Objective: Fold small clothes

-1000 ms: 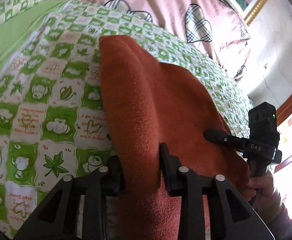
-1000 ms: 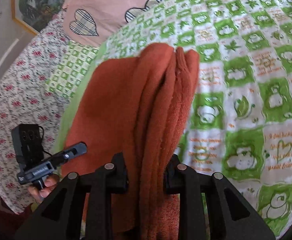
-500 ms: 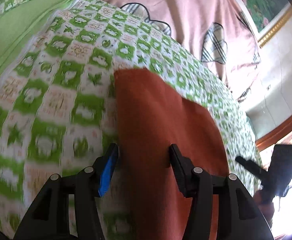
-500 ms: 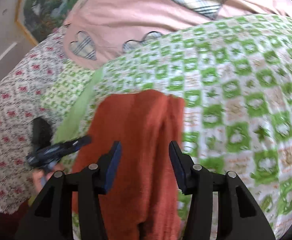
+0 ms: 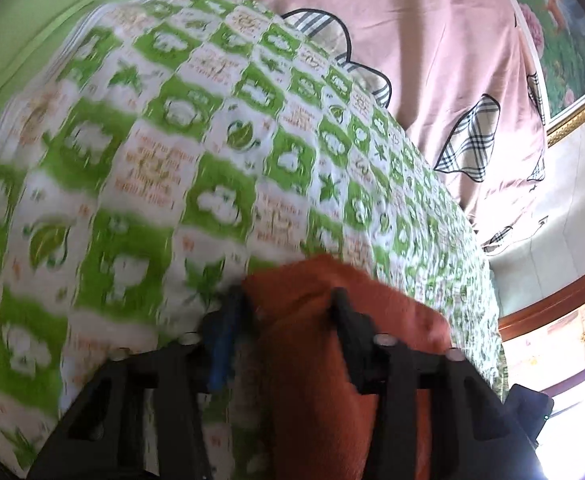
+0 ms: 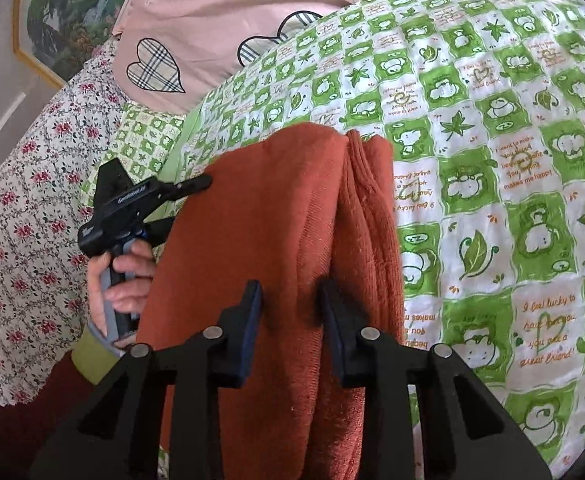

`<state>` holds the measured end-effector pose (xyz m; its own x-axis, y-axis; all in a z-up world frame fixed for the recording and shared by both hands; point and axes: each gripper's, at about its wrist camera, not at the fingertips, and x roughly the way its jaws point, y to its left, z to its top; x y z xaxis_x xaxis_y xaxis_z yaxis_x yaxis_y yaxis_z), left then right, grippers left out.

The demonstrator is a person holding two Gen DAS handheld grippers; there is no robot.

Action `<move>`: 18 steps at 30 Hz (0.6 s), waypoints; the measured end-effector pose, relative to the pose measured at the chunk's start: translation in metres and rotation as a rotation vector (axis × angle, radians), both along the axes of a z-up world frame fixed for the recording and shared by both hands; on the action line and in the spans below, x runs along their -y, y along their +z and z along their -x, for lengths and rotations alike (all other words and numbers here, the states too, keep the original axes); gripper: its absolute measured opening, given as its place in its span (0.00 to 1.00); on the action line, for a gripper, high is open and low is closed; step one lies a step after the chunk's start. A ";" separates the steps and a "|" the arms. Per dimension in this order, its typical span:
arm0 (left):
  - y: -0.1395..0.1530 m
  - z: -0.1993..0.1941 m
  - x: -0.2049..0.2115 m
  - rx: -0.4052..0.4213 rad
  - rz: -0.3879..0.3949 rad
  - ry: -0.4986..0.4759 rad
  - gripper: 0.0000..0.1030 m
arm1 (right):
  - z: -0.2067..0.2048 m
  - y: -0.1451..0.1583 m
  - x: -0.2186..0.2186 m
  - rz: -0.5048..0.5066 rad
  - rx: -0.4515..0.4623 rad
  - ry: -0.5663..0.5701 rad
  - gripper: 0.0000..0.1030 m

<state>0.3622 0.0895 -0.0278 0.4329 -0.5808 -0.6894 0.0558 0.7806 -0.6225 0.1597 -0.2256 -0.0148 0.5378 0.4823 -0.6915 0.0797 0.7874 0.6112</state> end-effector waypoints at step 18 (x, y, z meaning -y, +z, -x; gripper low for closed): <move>0.036 0.047 -0.003 0.109 -0.140 0.044 0.50 | -0.001 0.006 -0.007 0.041 0.031 0.016 0.10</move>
<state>0.3155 0.0930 0.0085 0.5325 -0.4608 -0.7100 0.0807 0.8627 -0.4993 0.1608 -0.2182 -0.0093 0.5517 0.4629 -0.6938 0.0482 0.8127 0.5807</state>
